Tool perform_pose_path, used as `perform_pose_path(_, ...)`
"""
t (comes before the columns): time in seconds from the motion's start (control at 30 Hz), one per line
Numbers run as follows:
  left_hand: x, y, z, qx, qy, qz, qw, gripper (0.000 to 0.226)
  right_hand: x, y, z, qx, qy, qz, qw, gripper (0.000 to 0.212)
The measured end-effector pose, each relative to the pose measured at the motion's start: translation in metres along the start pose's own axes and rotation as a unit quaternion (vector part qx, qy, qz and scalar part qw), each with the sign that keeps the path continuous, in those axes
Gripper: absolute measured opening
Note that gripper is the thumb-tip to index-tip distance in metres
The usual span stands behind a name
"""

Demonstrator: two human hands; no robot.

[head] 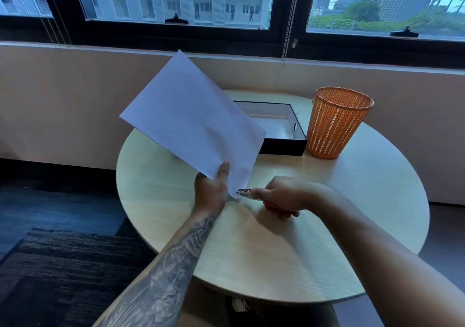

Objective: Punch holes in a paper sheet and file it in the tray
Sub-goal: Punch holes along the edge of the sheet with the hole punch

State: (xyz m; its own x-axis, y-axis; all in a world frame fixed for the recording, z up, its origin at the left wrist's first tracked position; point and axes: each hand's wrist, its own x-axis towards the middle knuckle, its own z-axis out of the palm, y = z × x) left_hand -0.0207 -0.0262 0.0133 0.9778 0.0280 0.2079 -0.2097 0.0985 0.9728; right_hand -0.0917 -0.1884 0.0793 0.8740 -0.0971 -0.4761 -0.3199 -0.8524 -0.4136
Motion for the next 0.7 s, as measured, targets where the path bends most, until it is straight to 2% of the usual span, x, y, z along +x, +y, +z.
perform_pose_path(0.53, -0.0017, 0.0013, -0.0006, 0.019, -0.019, -0.033, 0.999, 0.007, -0.0033, -0.0062, -0.0018, -0.052, -0.011, 0.003, 0.999, 0.069)
perform_pose_path(0.7, -0.0018, 0.0024, -0.0006, 0.029, -0.02, -0.015, 0.999, 0.005, -0.0025, -0.006, 0.0005, -0.059, -0.002, 0.008, 0.998, 0.068)
